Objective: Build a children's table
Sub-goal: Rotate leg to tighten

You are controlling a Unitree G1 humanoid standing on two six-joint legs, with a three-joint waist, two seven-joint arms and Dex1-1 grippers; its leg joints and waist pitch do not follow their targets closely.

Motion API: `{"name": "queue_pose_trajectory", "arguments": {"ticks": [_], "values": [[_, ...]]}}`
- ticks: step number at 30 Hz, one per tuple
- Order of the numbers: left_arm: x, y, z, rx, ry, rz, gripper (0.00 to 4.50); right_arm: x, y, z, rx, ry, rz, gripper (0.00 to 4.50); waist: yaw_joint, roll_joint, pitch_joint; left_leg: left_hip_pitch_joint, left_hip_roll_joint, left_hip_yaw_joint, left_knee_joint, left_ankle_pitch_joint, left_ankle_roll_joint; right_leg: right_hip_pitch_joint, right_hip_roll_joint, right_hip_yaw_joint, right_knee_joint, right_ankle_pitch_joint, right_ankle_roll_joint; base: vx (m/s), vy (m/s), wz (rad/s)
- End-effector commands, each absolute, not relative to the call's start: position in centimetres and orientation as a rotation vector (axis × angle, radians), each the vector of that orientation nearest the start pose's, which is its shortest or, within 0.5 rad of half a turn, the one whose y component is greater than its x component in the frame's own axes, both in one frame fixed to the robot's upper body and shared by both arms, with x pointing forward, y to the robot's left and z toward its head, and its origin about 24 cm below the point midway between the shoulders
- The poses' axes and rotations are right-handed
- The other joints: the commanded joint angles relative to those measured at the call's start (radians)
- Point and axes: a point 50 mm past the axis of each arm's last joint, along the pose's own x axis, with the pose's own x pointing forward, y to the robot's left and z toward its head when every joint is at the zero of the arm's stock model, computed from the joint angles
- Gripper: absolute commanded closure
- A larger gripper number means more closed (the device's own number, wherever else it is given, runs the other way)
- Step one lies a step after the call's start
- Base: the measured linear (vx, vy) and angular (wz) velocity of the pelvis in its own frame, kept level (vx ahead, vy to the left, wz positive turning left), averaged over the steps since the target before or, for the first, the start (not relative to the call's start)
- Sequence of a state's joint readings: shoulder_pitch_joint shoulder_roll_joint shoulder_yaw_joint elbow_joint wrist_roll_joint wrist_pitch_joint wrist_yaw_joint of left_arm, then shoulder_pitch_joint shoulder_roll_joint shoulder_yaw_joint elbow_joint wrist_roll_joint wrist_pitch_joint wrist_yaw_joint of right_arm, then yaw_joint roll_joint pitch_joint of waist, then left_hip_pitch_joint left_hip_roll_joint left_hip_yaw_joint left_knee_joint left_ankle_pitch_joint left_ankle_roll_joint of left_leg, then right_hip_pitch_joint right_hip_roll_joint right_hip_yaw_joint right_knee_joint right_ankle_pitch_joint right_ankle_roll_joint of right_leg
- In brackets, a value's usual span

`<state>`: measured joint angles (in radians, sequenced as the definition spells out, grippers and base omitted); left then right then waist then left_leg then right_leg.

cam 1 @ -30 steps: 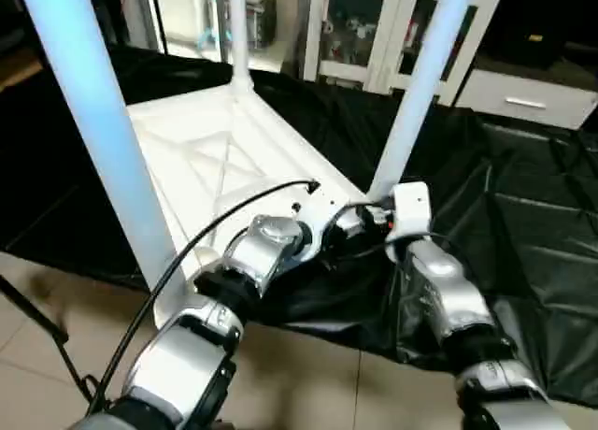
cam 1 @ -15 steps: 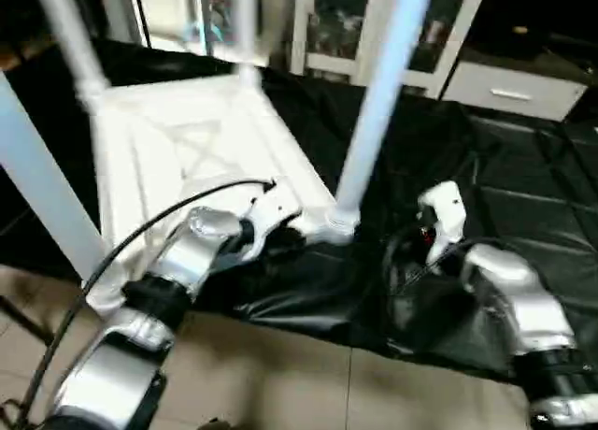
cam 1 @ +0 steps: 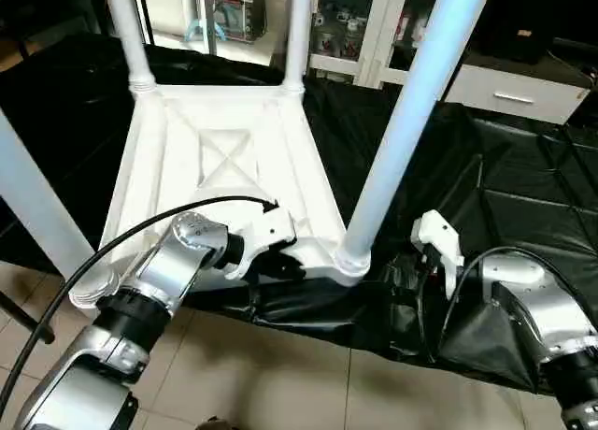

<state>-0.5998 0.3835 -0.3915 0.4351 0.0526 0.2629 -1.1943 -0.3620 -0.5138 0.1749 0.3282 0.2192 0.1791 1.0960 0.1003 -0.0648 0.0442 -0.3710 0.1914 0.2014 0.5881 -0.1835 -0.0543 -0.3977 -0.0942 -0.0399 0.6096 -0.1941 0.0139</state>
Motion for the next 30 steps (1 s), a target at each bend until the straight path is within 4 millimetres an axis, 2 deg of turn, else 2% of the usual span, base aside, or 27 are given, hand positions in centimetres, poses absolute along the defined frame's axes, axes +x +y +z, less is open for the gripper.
{"name": "queue_pose_trajectory", "arguments": {"ticks": [1, 6, 11, 23, 30], "values": [[29.58, 10.75, 4.04, 0.495, 0.634, -1.467, 4.5, 29.17, -17.81, 5.75, -0.242, 0.346, 1.149, 0.03, -0.005, -0.003, -0.052, 0.021, 0.046, -0.016, -0.074, -0.205, 0.032, 0.031, -0.052, 0.034, -0.065, -0.147, -0.234, 0.0, 0.0, 0.0], [29.37, 10.99, 4.14, 0.523, 0.65, -1.492, 4.5, 29.62, -17.34, 5.79, -0.252, 0.334, 1.174, 0.03, -0.003, -0.003, -0.056, 0.022, 0.044, -0.015, -0.071, -0.174, 0.036, 0.034, -0.049, 0.033, -0.056, -0.075, -0.249, 0.0, 0.0, 0.0], [29.45, 11.21, 4.24, 0.539, 0.66, -1.49, 4.5, 29.59, -17.18, 5.6, -0.25, 0.35, 1.231, 0.2, -0.001, -0.003, -0.056, 0.02, 0.043, -0.015, -0.069, -0.173, 0.043, 0.037, -0.049, 0.032, -0.055, -0.067, -0.257, 0.0, 0.0, 0.0], [29.42, 11.22, 4.21, 0.541, 0.673, -1.489, 4.5, 29.97, -17.12, 5.35, -0.253, 0.357, 1.258, 1.34, -0.001, -0.007, -0.059, 0.021, 0.043, -0.014, -0.065, -0.158, 0.052, 0.039, -0.049, 0.032, -0.052, -0.053, -0.269, 0.0, 0.0, 0.0], [29.45, 11.3, 4.16, 0.542, 0.678, -1.486, 4.5, 30.12, -16.96, 5.32, -0.247, 0.352, 1.272, 1.7, -0.001, -0.006, -0.06, 0.021, 0.043, -0.014, -0.064, -0.15, 0.054, 0.039, -0.048, 0.031, -0.05, -0.045, -0.273, 0.0, 0.0, 0.0]]}}
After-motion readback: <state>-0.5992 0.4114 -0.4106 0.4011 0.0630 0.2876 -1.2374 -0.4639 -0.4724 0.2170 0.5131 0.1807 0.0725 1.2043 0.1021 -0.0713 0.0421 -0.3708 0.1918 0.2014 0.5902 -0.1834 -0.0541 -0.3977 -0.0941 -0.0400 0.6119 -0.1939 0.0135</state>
